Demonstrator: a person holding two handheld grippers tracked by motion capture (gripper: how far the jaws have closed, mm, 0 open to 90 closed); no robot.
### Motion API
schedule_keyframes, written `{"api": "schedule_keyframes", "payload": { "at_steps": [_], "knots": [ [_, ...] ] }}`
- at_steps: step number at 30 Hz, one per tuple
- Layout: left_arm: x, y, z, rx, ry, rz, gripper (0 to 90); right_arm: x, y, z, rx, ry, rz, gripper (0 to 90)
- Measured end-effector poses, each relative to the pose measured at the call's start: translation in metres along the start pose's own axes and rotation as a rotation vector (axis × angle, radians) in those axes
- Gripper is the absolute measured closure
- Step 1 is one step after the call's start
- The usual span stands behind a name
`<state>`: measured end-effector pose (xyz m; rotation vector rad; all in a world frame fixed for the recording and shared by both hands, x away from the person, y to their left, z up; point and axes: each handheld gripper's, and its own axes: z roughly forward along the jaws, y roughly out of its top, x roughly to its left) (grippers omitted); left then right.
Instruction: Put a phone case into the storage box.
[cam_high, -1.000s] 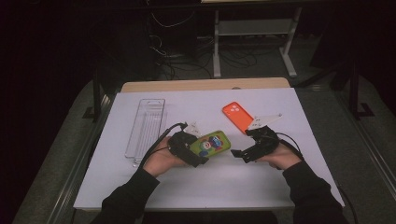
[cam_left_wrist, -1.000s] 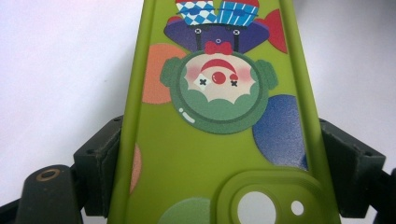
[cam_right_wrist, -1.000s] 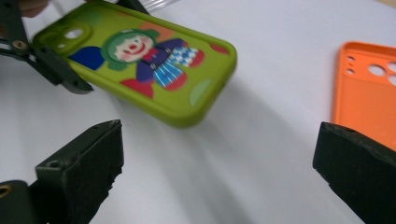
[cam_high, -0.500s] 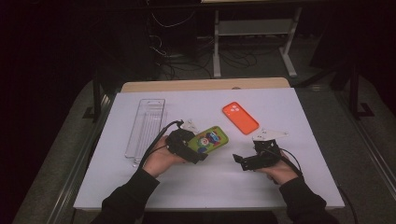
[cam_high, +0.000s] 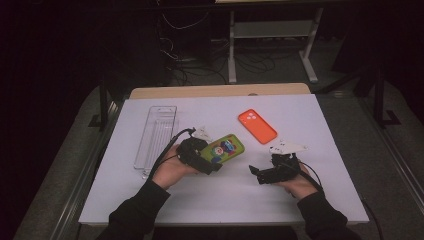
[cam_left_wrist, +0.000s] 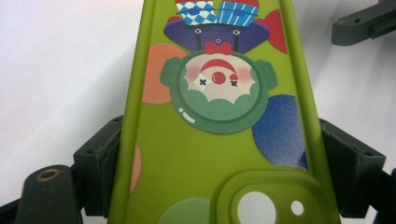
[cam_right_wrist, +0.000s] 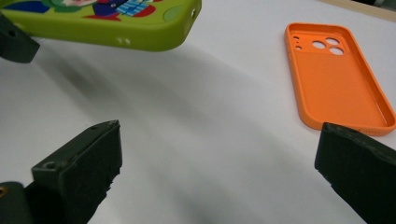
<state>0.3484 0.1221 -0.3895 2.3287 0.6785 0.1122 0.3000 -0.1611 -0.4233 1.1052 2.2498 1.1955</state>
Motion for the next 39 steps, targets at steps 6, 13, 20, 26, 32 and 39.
{"api": "schedule_keyframes", "payload": {
  "at_steps": [6,13,20,26,32,39],
  "knots": [
    [0.002,0.000,-0.001,0.003,0.003,0.001,15.5,0.003,0.001,-0.001,-0.024,-0.013,-0.037,0.0],
    [0.002,0.000,-0.001,0.022,-0.002,0.024,15.5,0.008,0.002,-0.001,-0.025,-0.046,-0.110,0.0],
    [0.002,-0.001,0.000,0.022,-0.003,0.024,15.5,0.013,0.002,0.000,-0.025,-0.081,-0.187,0.0],
    [0.002,-0.001,0.000,0.025,-0.005,0.026,15.5,0.021,0.003,0.000,-0.026,-0.110,-0.250,0.0],
    [0.003,0.000,0.000,0.029,-0.001,0.042,15.5,0.025,0.003,0.000,-0.030,-0.142,-0.316,0.0],
    [0.002,-0.001,0.001,0.017,0.001,0.028,15.5,0.032,0.002,0.002,-0.019,-0.187,-0.437,0.0]
  ]
}}
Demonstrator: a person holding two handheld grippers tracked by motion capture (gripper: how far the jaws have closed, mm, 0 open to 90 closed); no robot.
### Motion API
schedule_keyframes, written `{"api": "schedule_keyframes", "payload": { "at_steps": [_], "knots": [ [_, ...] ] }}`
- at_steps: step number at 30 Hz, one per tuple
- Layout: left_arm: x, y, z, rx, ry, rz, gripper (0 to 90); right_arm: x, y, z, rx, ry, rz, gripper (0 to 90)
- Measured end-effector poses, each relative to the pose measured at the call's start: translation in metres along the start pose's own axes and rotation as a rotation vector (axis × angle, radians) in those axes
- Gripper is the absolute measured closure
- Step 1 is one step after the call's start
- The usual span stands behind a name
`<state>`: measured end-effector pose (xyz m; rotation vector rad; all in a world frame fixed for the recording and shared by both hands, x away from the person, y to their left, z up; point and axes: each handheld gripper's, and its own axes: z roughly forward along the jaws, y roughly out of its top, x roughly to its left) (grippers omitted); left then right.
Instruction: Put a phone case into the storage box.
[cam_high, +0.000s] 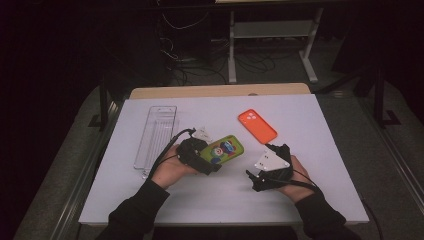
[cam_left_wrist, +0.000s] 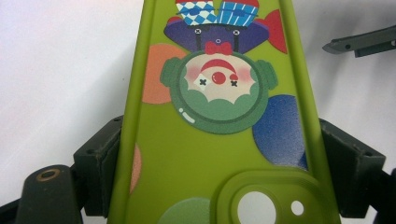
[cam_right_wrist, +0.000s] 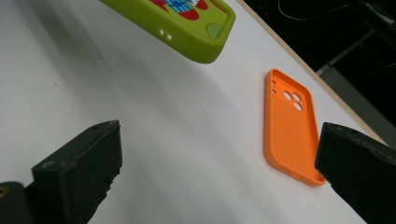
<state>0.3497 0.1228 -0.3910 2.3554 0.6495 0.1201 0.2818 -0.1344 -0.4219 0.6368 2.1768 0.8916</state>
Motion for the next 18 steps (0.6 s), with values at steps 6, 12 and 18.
{"api": "schedule_keyframes", "payload": {
  "at_steps": [6,12,18],
  "knots": [
    [-0.001,0.000,0.001,-0.006,-0.002,-0.010,15.5,0.004,0.000,0.000,0.007,-0.034,-0.080,0.0],
    [-0.001,0.000,0.001,-0.009,-0.002,-0.012,15.5,0.010,0.003,0.000,-0.001,-0.104,-0.205,0.0],
    [-0.001,0.000,0.001,-0.008,-0.002,-0.013,15.5,0.016,0.006,-0.001,-0.023,-0.145,-0.287,0.0]
  ]
}}
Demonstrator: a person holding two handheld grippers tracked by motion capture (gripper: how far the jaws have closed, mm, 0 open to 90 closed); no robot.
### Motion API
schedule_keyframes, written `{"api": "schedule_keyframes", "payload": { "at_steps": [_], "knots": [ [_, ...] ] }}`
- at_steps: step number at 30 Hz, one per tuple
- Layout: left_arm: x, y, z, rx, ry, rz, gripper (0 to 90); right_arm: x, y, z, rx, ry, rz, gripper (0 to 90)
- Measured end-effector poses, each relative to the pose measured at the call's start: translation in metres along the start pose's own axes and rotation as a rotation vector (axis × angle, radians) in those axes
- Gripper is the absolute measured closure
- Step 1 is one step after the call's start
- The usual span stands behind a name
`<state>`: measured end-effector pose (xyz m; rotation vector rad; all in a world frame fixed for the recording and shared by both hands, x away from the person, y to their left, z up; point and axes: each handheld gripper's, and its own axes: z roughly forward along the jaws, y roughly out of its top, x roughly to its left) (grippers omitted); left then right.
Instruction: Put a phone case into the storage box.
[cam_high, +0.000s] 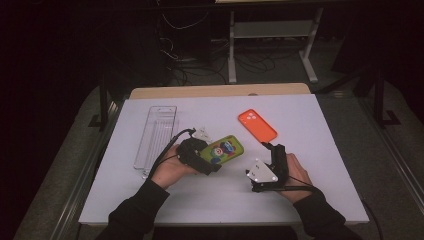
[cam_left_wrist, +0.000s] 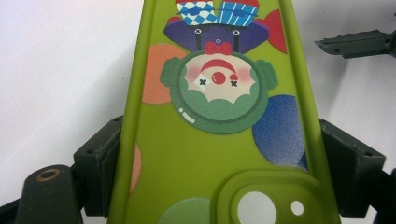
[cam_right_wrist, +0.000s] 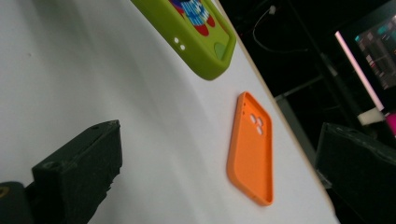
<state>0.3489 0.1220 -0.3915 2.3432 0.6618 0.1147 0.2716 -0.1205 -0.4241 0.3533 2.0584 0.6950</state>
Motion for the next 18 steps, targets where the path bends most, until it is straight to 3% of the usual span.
{"api": "schedule_keyframes", "payload": {
  "at_steps": [2,3,4,5,8,15,17,18],
  "knots": [
    [0.000,0.000,0.000,0.003,-0.003,-0.007,15.5,0.003,0.002,0.000,-0.004,-0.030,-0.055,0.0],
    [0.000,0.000,0.000,0.003,-0.003,-0.007,15.5,0.003,0.002,0.000,-0.004,-0.030,-0.055,0.0],
    [0.000,0.000,0.000,0.003,-0.002,-0.007,15.5,0.002,0.003,0.001,-0.005,-0.057,-0.140,0.0],
    [0.001,0.000,0.000,0.011,-0.001,0.005,15.5,0.003,0.003,0.002,-0.007,-0.069,-0.164,0.0],
    [0.002,0.000,-0.001,0.023,-0.001,0.017,15.5,0.003,0.005,0.003,-0.012,-0.099,-0.223,0.0],
    [0.001,0.000,0.000,0.018,-0.003,0.012,15.5,0.008,0.009,0.007,-0.027,-0.144,-0.292,0.0],
    [0.000,0.000,0.001,0.004,0.000,-0.005,15.5,0.010,0.011,0.009,-0.038,-0.154,-0.343,0.0],
    [0.001,0.000,0.000,0.016,0.000,0.009,15.5,0.012,0.013,0.010,-0.041,-0.164,-0.361,0.0]
  ]
}}
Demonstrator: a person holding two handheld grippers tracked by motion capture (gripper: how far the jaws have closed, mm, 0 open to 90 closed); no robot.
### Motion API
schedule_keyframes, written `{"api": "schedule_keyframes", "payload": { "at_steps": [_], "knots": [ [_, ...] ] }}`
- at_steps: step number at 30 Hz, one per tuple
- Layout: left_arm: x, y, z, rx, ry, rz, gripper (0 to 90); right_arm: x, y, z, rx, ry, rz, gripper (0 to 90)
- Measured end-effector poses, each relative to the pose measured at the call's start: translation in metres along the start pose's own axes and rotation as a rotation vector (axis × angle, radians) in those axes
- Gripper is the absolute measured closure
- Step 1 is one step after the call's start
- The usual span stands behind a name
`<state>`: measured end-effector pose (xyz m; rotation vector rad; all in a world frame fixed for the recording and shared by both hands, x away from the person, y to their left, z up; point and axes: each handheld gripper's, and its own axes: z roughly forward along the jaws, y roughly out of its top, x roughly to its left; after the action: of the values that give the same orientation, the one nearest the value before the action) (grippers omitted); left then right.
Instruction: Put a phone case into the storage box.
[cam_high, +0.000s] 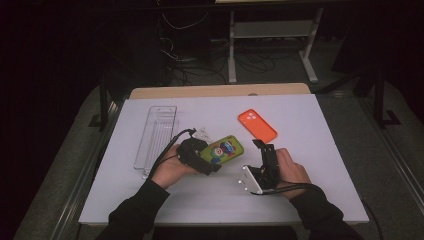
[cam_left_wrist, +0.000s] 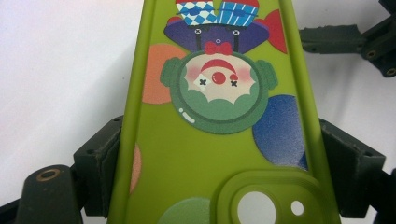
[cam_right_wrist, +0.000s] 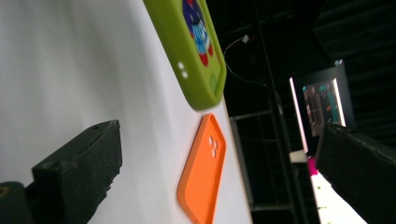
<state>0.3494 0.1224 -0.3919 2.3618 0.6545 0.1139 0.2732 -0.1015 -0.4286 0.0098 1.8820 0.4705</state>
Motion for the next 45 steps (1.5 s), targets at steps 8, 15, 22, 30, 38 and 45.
{"api": "schedule_keyframes", "payload": {
  "at_steps": [8,15,22,30,38,45],
  "knots": [
    [0.002,0.000,-0.001,0.019,-0.001,0.025,15.5,0.006,0.013,0.005,-0.017,-0.010,-0.073,0.0],
    [0.001,0.000,-0.002,0.019,0.000,0.027,15.5,0.008,0.022,0.011,-0.053,-0.049,-0.149,0.2],
    [0.000,0.000,-0.001,-0.005,0.005,0.005,15.5,0.013,0.032,0.019,-0.073,-0.078,-0.227,2.6],
    [0.001,0.000,-0.002,0.010,0.000,0.026,15.5,0.020,0.036,0.024,-0.062,-0.104,-0.255,13.1],
    [-0.001,0.001,-0.001,-0.017,-0.006,0.011,15.5,0.026,0.037,0.022,-0.065,-0.104,-0.280,34.6],
    [-0.002,0.001,-0.001,-0.015,-0.008,0.026,15.5,0.029,0.037,0.022,-0.056,-0.105,-0.309,50.2]
  ]
}}
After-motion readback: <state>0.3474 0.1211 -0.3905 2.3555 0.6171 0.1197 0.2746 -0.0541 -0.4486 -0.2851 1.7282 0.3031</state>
